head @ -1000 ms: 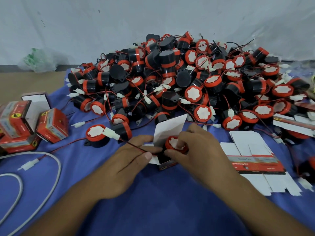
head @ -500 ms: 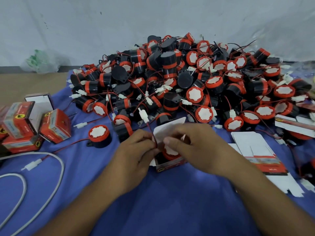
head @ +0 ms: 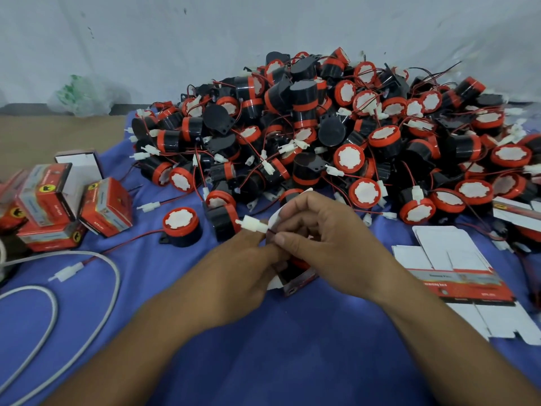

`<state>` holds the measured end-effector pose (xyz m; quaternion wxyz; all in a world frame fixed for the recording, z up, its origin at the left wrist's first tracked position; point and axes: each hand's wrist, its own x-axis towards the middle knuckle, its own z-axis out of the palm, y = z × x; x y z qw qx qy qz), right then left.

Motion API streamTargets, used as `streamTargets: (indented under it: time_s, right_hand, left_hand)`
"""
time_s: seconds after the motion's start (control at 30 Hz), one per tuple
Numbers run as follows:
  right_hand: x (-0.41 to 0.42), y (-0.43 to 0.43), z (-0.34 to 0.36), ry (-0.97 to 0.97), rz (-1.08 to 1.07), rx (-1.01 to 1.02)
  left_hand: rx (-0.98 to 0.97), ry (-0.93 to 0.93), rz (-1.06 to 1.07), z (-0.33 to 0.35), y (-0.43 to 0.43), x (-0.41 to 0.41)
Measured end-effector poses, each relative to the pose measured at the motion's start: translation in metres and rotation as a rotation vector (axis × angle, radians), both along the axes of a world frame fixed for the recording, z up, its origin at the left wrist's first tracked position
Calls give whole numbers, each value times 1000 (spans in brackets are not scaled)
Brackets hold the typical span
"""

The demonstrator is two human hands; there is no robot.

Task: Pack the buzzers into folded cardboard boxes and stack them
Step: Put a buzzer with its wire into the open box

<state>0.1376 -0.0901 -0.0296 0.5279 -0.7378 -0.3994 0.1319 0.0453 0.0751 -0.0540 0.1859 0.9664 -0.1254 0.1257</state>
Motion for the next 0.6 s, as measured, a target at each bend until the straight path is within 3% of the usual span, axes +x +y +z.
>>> streamTargets:
  time_s: [0.17, 0.33, 0.5, 0.6]
  right_hand:
    - [5, -1, -6, 112, 0, 136]
    - [10, -6, -9, 2, 41, 69]
    - [8, -2, -12, -409, -48, -46]
    - [9, 0, -11, -584, -63, -49]
  left_hand:
    - [-310, -27, 214, -3, 2, 4]
    - [-404, -33, 361, -7, 19, 6]
    - [-418, -26, 214, -7, 18, 5]
    - [-394, -45, 234, -10, 15, 7]
